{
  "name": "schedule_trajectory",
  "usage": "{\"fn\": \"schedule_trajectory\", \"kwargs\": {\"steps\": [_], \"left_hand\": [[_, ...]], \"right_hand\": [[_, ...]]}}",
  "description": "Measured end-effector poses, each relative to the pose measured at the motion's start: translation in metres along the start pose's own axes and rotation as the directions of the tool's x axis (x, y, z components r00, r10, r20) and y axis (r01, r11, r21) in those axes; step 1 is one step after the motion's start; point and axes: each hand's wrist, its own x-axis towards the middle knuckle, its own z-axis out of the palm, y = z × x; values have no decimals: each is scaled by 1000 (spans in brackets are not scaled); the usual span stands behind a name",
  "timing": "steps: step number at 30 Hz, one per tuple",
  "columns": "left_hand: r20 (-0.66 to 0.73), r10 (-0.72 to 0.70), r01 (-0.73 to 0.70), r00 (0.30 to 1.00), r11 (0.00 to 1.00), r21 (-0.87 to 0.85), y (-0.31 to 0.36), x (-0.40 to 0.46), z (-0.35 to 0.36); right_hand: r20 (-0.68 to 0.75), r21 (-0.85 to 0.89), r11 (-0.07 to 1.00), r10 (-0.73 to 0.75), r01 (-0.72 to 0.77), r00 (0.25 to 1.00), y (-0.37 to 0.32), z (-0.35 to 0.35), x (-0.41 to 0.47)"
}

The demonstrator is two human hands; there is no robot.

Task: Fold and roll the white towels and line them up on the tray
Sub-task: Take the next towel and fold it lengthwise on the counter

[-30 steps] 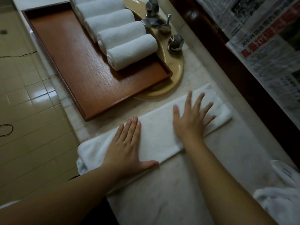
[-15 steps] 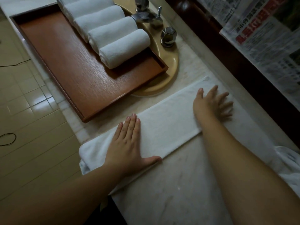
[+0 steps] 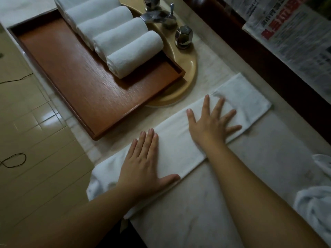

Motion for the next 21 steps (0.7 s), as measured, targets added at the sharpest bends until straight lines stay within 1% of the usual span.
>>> {"fn": "schedule_trajectory", "kwargs": {"steps": [4,6,10,15,18,19,20,21], "left_hand": [[-23,54,-53,998,998,33,-5,5,3],[-21,52,-51,998,997,54,-8,2,7],[-63,52,-49,997,997,54,-14,-8,11],[-55,54,-50,997,996,70,-14,-12,12],[-39,47,-45,998,997,58,-13,-10,10],[-33,47,-45,998,997,55,-13,-10,10],[-30,46,-44,998,998,52,-12,-11,9],[-32,45,-44,998,998,50,-13,-11,9]], "right_hand": [[-10,1,999,40,-40,999,24,-13,40],[-16,-1,998,56,-56,998,33,-17,54],[-17,-10,998,56,-56,998,47,-26,74],[-1,-38,997,62,-62,998,50,-27,80],[-27,0,996,86,-86,996,43,-30,69],[-58,33,996,79,-77,995,36,-31,60],[-92,61,997,41,-36,995,27,-32,47],[-119,66,997,-41,49,992,16,-31,30]]}}
